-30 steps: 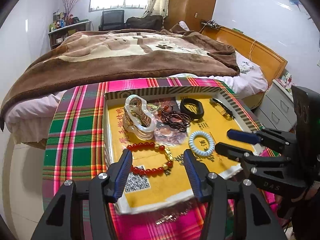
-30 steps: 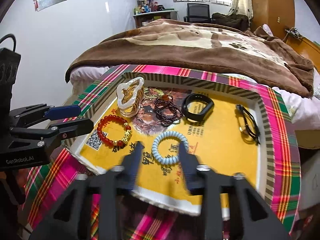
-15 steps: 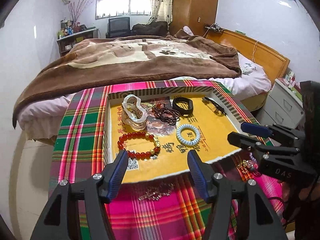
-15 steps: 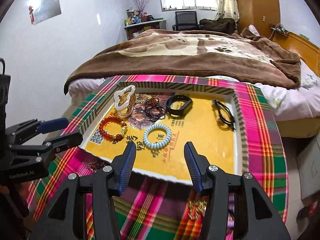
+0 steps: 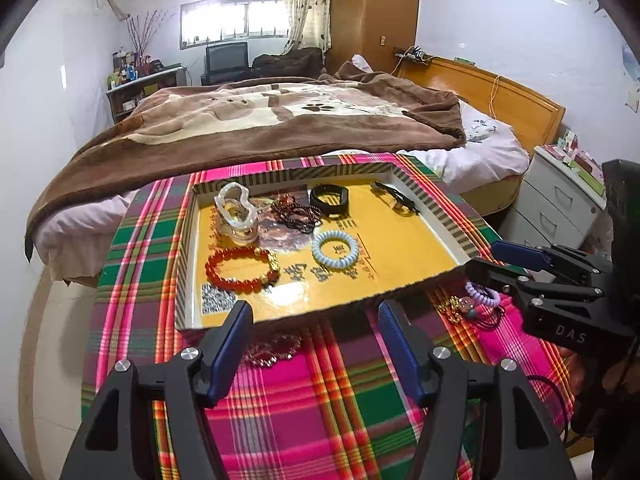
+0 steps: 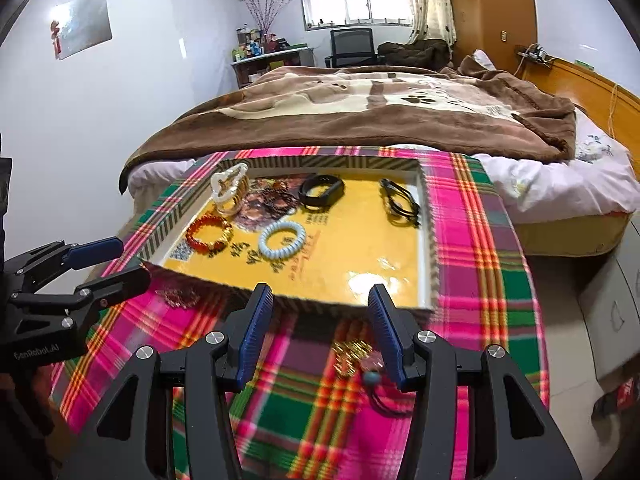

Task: Organize jewelry
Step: 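Withdraw both tools from the tray toward the remaining jewelry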

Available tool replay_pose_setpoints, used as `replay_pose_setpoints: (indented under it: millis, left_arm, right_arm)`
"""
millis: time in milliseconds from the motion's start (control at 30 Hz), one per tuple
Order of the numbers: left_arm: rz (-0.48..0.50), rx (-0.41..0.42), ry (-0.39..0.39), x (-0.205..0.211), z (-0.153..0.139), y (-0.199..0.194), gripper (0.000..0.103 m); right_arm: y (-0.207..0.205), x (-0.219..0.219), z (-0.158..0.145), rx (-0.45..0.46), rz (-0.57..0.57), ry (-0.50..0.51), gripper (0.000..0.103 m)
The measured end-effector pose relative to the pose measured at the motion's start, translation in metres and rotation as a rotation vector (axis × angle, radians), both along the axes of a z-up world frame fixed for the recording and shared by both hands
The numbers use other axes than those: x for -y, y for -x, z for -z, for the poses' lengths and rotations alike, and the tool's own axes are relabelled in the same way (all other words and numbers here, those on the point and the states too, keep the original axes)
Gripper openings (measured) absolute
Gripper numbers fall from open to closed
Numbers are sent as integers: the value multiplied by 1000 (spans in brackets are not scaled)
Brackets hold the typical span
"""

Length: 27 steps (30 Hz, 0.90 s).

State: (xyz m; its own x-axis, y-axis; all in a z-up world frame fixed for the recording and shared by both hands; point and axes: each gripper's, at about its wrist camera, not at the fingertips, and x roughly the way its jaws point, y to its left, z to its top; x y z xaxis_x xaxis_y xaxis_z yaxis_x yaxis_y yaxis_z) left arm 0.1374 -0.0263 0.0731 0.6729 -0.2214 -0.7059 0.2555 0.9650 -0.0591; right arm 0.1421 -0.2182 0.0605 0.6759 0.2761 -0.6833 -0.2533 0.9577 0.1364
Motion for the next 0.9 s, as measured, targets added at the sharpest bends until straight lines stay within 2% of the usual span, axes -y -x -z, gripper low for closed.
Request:
replay_pose_setpoints:
  millis: [333,433,667,900]
  left_arm:
    - [6,-8,81,-6,12,15,65]
    - [6,-27,98,-7,18,18,65]
    - [0,-63,77,-11,31,19,65]
    - [-10,-77,86,-12,37,15,65]
  right_arm:
    - [18,51,28,-70,82,49,51]
    - [16,52,37,-90,67,63,51]
    - [4,49,58,-133,71,75,51]
    - [-7,40,60,-135,51,115,51]
